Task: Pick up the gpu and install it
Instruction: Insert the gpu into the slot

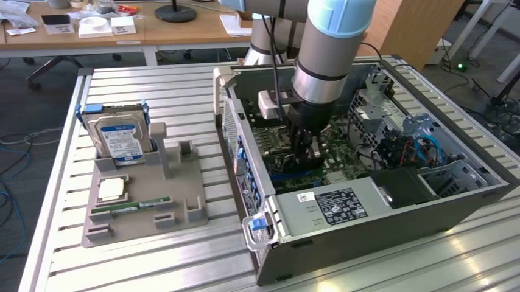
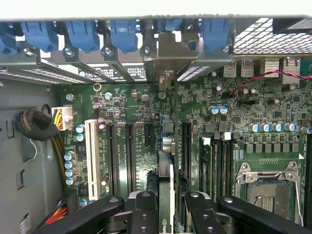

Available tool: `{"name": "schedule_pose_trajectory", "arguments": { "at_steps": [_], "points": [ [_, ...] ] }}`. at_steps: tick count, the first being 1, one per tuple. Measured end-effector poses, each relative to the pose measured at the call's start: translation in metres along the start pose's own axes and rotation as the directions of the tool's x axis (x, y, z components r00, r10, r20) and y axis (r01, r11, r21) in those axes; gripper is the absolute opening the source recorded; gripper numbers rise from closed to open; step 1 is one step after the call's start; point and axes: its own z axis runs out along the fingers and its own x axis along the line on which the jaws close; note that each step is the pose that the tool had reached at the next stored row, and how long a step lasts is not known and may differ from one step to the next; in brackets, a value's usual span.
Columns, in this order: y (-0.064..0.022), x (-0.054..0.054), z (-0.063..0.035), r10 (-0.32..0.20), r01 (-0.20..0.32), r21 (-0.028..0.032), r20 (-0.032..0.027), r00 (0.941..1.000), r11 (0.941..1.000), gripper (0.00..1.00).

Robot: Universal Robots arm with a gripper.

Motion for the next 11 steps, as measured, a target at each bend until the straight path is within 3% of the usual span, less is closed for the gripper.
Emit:
{"name": "schedule_pose_trajectory", "arguments": {
  "at_steps": [11],
  "points": [
    [-0.0024,0.0002,0.0001,0.0,0.0,0.0004,0.0009,1.0,1.0,0.26]
  ]
}}
